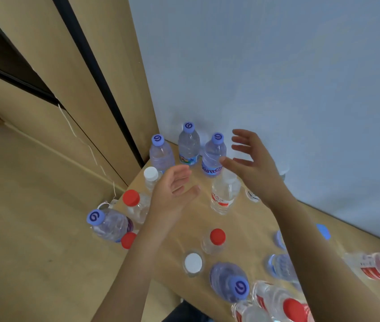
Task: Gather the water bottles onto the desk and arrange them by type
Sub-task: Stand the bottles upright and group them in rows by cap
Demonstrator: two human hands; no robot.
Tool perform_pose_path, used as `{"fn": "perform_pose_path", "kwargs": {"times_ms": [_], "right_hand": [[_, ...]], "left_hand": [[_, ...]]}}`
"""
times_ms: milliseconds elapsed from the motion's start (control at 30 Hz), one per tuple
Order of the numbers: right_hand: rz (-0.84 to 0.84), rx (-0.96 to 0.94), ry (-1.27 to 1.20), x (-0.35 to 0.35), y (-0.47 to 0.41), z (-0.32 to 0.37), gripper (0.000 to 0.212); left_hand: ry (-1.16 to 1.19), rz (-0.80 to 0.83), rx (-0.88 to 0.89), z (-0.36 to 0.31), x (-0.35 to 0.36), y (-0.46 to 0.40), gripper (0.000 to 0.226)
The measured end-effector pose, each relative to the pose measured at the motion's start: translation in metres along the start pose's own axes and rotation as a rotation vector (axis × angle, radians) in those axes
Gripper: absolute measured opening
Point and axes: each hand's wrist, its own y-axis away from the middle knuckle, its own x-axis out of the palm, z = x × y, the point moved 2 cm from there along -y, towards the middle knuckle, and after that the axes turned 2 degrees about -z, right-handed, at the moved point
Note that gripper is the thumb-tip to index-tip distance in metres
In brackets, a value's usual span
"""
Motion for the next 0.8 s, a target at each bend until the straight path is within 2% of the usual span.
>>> {"fn": "perform_pose_path", "kwargs": {"times_ms": [200,600,800], "right_hand": [[-0.016,0.06,0.115,0.002,-0.037,-0.024,0.059],[0.087,0.126,0.286,0.018,-0.085,-0.066,0.064],[0.117,0.06,0.358,0.031,-0.089,-0.072,0.048]], "left_hand": [[-0.014,0.092,-0.061,0.008,0.026,-0.035,0.049],[-0.04,0.034,-0.102,0.024,0.024,-0.065,0.048],[-0.042,0.016,-0.118,0.028,0.023,-0.073,0.048]]}}
